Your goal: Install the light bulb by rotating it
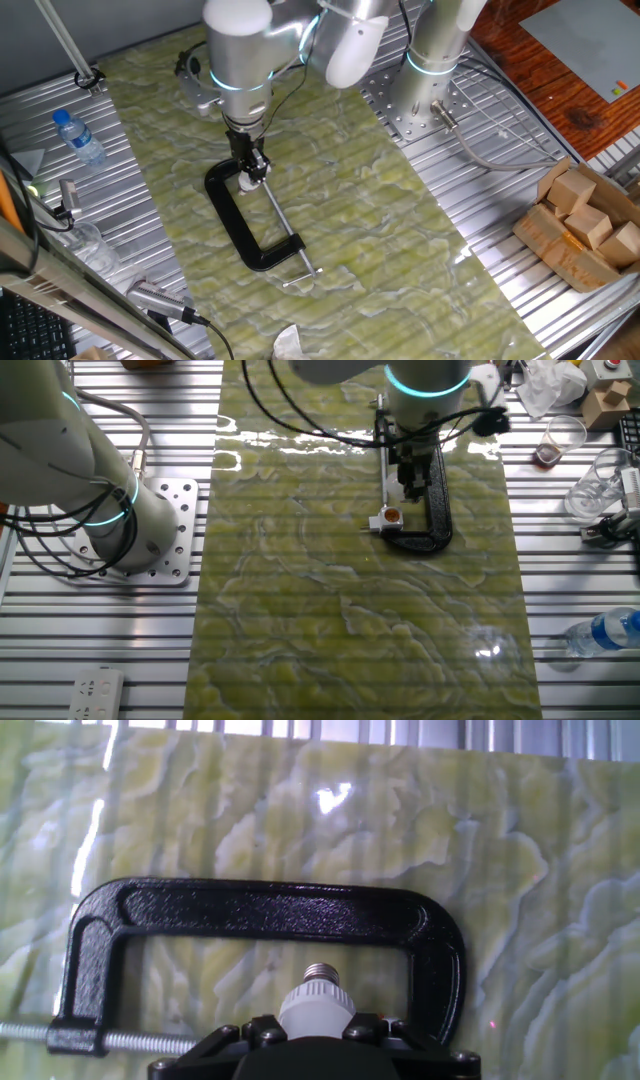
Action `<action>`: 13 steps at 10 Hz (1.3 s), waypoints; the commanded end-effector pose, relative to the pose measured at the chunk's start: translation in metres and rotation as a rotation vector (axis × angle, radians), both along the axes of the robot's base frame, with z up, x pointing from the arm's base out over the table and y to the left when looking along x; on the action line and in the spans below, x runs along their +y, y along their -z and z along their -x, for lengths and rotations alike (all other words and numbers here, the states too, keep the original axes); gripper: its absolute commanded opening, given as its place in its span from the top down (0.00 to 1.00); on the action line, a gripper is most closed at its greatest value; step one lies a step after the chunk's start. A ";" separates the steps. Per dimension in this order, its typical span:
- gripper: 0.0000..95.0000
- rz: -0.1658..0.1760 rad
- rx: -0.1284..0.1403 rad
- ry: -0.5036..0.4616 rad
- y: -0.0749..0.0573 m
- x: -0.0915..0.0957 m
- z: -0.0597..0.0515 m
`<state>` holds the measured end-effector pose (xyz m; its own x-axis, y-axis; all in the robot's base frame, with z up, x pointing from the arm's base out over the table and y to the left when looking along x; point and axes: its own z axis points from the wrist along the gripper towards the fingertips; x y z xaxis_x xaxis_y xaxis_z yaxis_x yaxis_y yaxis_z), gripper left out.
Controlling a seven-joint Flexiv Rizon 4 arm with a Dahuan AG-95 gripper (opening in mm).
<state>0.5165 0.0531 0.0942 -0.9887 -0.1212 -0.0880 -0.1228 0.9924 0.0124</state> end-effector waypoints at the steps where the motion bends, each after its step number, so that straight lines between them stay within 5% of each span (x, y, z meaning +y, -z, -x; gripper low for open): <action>1: 1.00 0.012 0.028 -0.020 0.000 0.000 -0.001; 7: 1.00 0.021 0.084 -0.044 -0.010 -0.005 -0.004; 13: 1.00 0.026 0.184 -0.064 -0.024 -0.013 -0.006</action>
